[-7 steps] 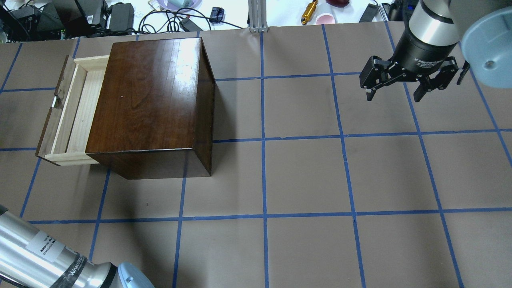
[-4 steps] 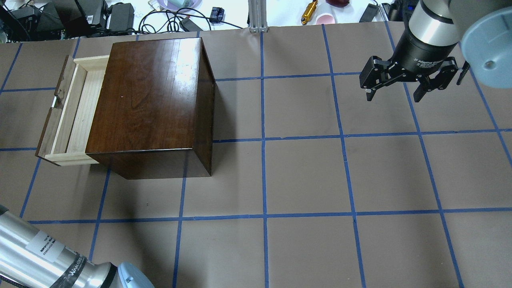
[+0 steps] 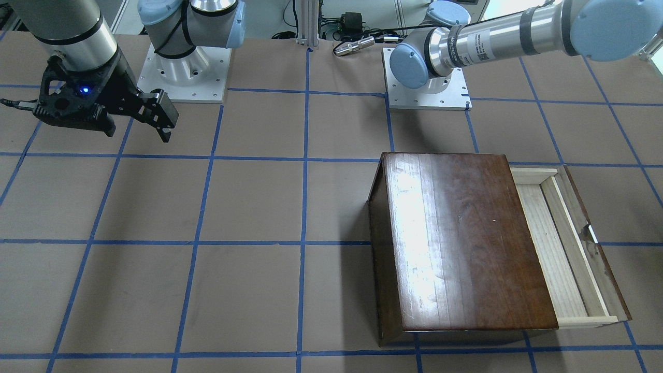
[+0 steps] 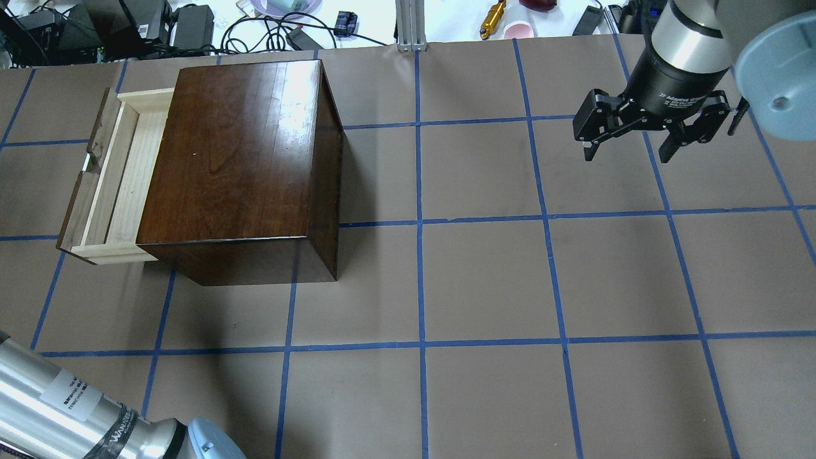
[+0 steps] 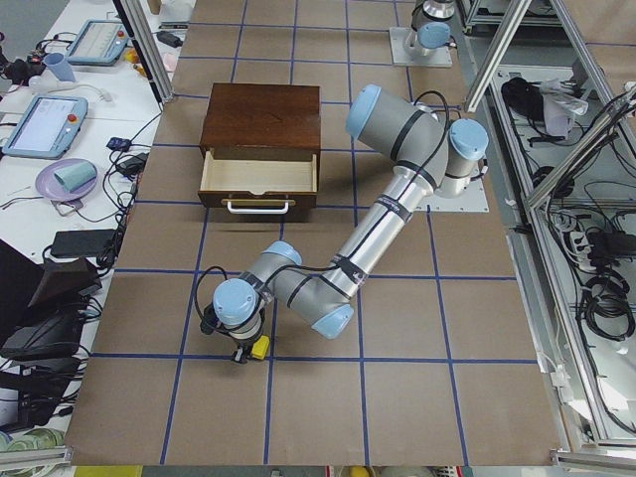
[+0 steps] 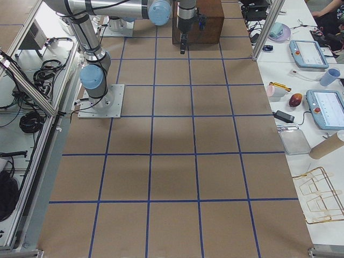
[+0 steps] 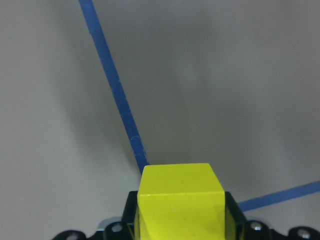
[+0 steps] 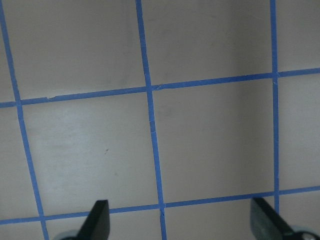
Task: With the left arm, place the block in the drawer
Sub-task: 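Grasp the small yellow cube with the left gripper, then carry the yellow cube over the open drawer with the left gripper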
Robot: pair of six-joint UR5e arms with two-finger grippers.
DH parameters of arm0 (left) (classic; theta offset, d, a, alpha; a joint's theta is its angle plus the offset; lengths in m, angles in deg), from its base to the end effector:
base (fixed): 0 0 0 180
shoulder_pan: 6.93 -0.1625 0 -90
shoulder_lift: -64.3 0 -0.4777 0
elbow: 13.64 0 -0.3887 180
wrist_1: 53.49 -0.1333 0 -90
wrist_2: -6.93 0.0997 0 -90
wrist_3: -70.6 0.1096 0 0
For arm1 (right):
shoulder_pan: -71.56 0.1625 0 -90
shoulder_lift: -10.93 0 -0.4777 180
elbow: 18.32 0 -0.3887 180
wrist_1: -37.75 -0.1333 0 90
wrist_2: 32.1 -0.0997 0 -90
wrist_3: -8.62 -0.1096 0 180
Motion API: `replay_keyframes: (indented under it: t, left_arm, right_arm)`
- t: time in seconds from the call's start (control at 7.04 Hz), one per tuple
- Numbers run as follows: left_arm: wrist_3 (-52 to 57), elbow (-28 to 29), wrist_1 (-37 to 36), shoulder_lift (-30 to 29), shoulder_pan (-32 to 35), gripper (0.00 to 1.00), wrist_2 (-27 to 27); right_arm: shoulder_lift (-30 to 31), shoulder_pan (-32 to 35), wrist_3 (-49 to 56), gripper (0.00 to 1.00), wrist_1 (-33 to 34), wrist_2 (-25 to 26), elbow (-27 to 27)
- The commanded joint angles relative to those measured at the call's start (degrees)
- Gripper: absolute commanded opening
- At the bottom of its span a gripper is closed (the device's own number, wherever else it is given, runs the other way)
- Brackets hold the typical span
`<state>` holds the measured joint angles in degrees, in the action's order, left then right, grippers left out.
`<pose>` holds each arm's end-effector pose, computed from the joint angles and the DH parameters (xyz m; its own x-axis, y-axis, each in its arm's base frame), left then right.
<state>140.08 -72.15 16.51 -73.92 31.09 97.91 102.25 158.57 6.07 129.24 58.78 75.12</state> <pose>0.5763 -0.6174 0.2652 -0.9522 0.2996 -0.0594 0.3004 0.9538 -0.0040 0.1066 -0.4821 0.5150 -0.9952 0.0964 0.0158 0.0965 0.9953 0.0103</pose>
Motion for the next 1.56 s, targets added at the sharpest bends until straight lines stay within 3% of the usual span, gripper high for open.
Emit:
replay_keyframes:
  t: [0.0,0.57,1.42]
  left_arm:
    - [-0.48,-1.51,4.95,5.22,0.56,0.26,0.07]
    - [-8.71,-3.44,16.11,15.07,5.47,0.26,0.16]
    - [-38.23,-13.72,17.10,25.54,19.62,0.25,-0.89]
  right_arm:
    - [0.00,0.00,0.00,1.00,0.00,0.00,-0.01]
    - [0.00,0.00,0.00,1.00,0.00,0.00,0.07]
    - [0.00,0.00,0.00,1.00,0.00,0.00,-0.01]
